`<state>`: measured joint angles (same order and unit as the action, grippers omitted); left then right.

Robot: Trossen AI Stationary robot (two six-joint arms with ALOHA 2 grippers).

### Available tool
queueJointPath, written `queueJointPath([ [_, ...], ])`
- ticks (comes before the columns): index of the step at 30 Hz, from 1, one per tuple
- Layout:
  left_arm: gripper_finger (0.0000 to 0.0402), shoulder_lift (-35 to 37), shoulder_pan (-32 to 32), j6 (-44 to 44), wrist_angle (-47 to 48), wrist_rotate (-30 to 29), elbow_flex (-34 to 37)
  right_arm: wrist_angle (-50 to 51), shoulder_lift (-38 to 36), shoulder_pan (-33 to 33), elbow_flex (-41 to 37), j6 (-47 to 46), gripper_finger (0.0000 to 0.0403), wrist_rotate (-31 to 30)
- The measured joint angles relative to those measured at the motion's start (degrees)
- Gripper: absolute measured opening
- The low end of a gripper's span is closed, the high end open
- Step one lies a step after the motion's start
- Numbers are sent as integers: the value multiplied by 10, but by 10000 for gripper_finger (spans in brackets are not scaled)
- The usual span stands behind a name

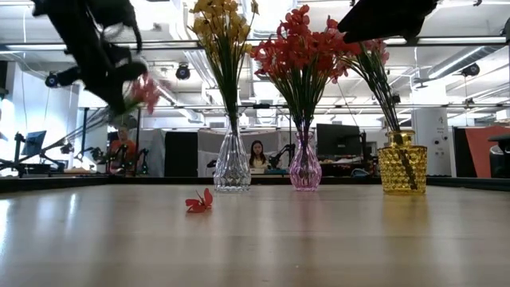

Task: Sort flowers into vase by color
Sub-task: Put the pink flowers into the yellow vase

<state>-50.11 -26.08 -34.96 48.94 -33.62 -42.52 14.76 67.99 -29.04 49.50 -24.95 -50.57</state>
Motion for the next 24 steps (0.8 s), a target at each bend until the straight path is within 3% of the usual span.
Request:
queueJointPath([
  [5,0,62,34,90,-67,27,-37,-1,0,-2,0,1,203,0],
  [11,0,105,102,133,-111,37,-63,-1,0,-8,0,1,203,0],
  [24,0,118,262,172,-216,28,-62,-3,0,-14,0,8,203,0],
])
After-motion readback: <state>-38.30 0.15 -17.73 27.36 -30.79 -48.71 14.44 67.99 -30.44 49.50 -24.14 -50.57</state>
